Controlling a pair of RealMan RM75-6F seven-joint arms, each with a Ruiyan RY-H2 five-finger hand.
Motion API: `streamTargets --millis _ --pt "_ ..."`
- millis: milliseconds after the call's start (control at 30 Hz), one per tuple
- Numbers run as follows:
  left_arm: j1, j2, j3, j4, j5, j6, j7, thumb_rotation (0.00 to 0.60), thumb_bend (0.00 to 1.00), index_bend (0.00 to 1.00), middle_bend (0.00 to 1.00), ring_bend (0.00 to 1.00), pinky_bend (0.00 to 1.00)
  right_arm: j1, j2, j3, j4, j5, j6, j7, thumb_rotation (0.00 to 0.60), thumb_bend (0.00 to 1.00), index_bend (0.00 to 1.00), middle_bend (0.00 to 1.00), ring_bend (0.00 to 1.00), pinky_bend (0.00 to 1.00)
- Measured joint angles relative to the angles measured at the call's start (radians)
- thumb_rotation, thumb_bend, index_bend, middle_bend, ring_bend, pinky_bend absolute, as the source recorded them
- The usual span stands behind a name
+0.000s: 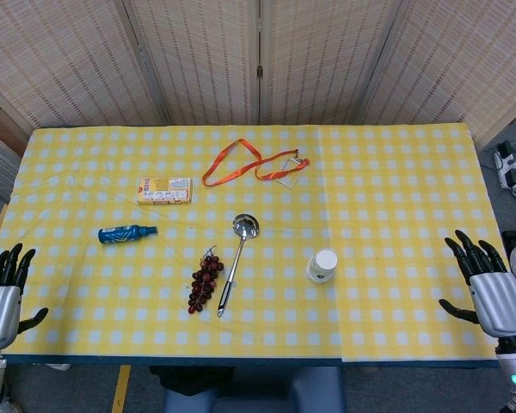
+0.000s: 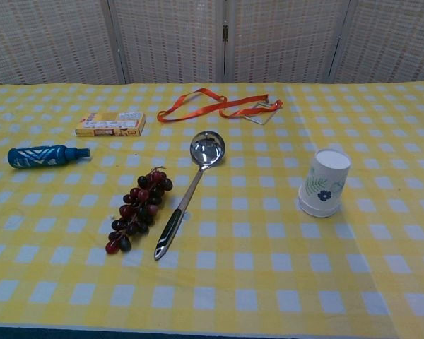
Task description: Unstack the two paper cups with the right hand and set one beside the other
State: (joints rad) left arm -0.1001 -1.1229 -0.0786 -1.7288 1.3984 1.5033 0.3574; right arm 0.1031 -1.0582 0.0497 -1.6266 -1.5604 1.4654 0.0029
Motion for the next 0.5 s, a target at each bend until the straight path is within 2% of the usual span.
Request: streamTargets --millis 500 --pt "0.004 0.002 0.005 -0.003 0.007 0.006 -0.007 0.600 0.19 0.00 0.00 0.00 0.00 0.030 0.018 -0.008 -0.047 -0.003 -0.054 -0.014 0.600 0.16 0.00 0.10 0.19 0.12"
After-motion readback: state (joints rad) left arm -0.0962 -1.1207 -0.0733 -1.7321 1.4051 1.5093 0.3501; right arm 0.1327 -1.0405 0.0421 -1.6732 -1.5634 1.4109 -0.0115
